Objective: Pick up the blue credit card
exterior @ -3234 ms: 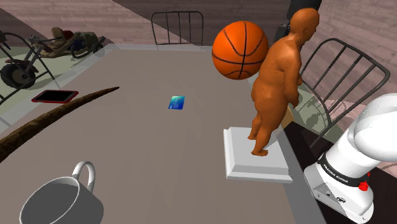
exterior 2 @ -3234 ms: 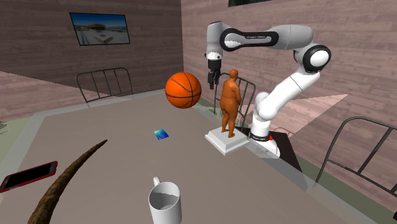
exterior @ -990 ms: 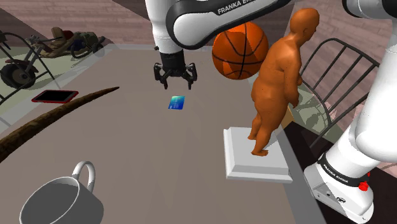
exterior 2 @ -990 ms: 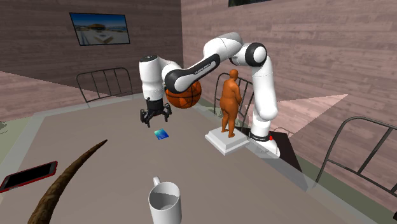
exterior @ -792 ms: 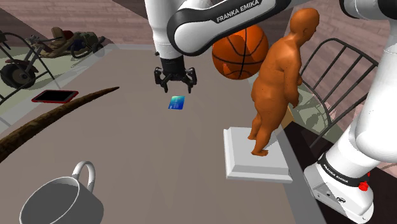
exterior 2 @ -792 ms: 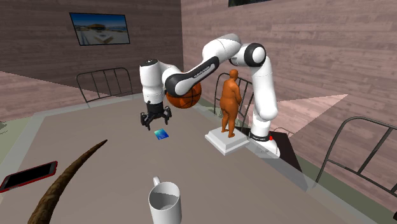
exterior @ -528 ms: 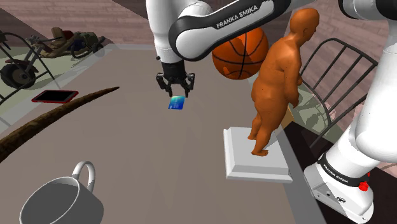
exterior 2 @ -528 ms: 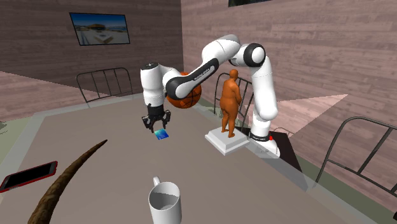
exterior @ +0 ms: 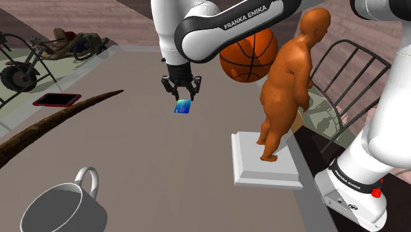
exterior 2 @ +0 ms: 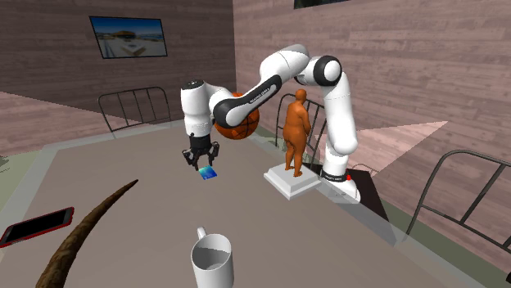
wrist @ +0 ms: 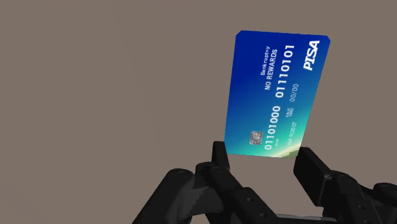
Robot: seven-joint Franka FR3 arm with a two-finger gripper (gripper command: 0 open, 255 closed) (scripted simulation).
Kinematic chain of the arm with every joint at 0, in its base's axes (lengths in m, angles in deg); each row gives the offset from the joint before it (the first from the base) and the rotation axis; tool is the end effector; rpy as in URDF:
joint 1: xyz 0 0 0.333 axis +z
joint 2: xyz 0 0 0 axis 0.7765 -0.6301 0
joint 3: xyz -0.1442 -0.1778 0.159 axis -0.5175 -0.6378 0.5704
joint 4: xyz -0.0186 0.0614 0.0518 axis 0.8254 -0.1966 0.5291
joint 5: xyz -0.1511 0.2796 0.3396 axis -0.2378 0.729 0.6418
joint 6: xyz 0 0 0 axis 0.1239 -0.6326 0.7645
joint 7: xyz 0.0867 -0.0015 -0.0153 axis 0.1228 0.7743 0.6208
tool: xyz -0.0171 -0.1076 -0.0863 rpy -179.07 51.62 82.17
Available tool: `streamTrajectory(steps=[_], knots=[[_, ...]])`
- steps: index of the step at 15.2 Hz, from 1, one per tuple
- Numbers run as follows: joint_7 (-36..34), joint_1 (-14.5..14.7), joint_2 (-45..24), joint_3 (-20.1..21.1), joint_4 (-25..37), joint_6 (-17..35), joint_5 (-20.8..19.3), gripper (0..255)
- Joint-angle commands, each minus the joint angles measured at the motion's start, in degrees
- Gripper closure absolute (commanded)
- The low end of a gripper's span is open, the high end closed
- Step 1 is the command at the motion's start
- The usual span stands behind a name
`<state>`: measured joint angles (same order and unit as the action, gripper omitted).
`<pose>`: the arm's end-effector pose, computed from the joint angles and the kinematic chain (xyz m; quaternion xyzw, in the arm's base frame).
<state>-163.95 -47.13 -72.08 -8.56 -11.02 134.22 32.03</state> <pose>0.5864 0.3630 0.3302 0.9241 -0.3749 0.0633 0.0391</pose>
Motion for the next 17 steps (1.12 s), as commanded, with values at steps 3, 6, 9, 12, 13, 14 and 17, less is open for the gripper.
streamTrajectory(steps=[3,6,9,12,13,14,17], knots=[[0.4,-0.07,0.36,0.1,0.84,-1.28,0.4,255],[0.98,-0.09,0.95,0.28,2.42,-3.3,0.93,255],[1.51,-0.06,1.42,0.43,4.13,-5.36,1.37,255],[2.0,0.01,1.78,0.57,6.0,-7.47,1.73,255],[2.15,0.04,1.87,0.61,6.65,-8.18,1.83,255],[2.3,0.08,1.95,0.64,7.32,-8.9,1.92,255],[2.61,0.18,2.07,0.72,8.82,-10.47,2.09,255]])
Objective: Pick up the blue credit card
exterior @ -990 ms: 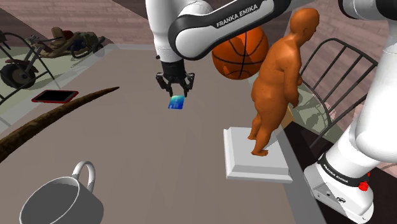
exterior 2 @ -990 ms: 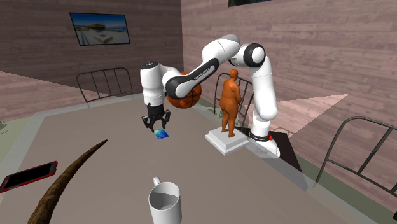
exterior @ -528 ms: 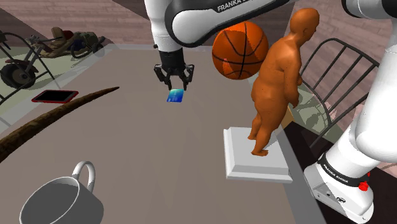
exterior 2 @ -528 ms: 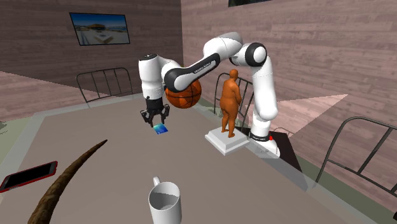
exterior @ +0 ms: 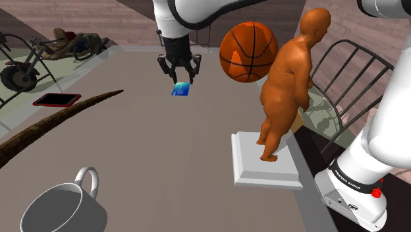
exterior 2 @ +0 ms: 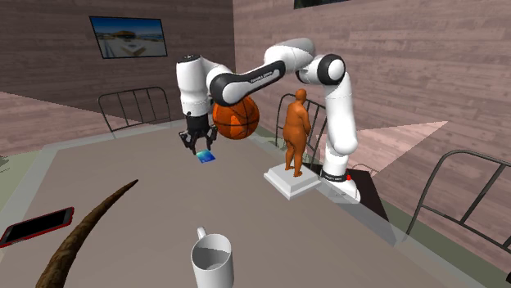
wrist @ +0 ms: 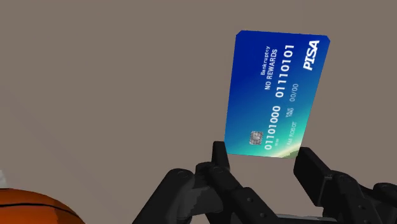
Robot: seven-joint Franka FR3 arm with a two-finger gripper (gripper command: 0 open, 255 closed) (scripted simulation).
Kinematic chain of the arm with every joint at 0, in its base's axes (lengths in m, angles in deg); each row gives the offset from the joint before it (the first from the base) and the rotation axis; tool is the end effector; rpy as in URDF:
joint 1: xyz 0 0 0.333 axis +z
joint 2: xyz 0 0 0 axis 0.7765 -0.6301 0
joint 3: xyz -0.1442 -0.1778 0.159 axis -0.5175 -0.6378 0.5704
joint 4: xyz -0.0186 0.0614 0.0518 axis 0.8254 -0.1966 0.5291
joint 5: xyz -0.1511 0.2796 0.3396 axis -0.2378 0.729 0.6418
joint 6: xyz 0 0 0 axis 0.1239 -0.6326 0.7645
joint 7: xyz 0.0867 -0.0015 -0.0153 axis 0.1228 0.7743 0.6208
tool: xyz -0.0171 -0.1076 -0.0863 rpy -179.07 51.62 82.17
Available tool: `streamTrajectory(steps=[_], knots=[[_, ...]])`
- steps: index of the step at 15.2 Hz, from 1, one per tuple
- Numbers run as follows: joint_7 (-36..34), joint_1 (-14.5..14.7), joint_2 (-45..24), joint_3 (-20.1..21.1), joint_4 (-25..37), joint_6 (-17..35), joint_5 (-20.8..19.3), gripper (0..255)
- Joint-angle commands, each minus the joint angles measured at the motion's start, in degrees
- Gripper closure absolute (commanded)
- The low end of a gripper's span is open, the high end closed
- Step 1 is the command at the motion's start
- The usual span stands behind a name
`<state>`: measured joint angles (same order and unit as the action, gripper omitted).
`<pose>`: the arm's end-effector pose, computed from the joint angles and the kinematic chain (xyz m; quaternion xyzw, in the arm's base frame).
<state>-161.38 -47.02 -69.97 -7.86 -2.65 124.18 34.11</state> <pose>0.5916 0.3637 0.4175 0.9240 -0.3751 0.0622 0.0402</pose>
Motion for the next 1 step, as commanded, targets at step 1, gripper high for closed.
streamTrajectory(steps=[1], knots=[[0.03,0.07,-0.05,0.02,0.45,-0.44,0.0,255]])
